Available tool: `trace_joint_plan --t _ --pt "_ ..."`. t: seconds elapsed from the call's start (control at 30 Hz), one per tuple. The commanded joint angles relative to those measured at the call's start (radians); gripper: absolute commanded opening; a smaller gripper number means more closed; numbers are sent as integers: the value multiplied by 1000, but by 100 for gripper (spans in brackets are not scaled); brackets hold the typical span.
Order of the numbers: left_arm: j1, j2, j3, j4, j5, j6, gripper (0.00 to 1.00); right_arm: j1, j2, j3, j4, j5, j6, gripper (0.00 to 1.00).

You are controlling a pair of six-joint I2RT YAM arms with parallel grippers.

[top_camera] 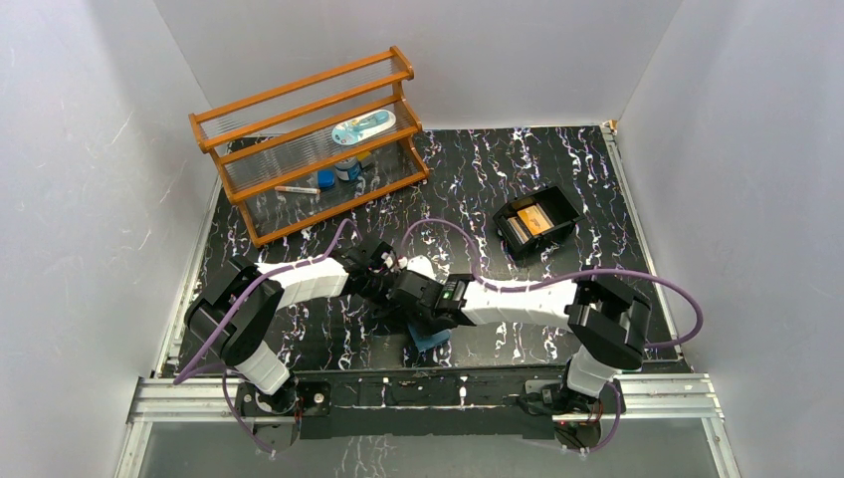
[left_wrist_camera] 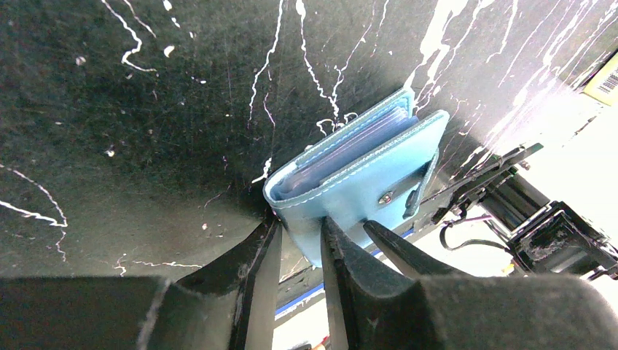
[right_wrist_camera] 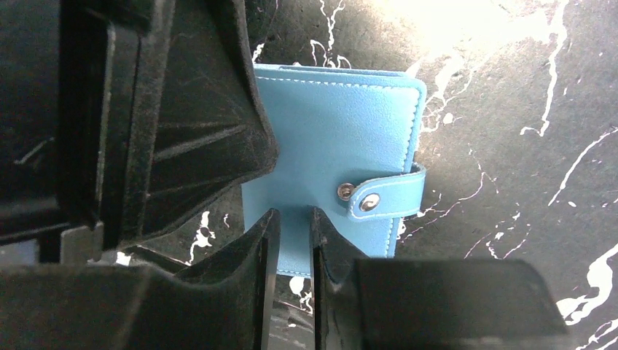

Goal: Put the credit cards into the card holder
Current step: Close the card holder at the center of the board.

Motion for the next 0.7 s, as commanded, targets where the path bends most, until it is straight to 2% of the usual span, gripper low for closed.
trace_joint_plan --t 0.0,0.2,0.43,0.67 --pt "-11 11 -16 -30 -70 8 25 -6 -78 -1 39 -20 4 28" --pt "-11 5 -15 -34 -71 8 25 -39 -185 -17 42 -55 -12 29" --pt "-11 -3 -11 -39 -73 10 25 -230 -295 -195 161 -232 -22 26" --pt "-11 0 14 -47 -67 11 25 -353 -296 -285 286 -393 -26 26"
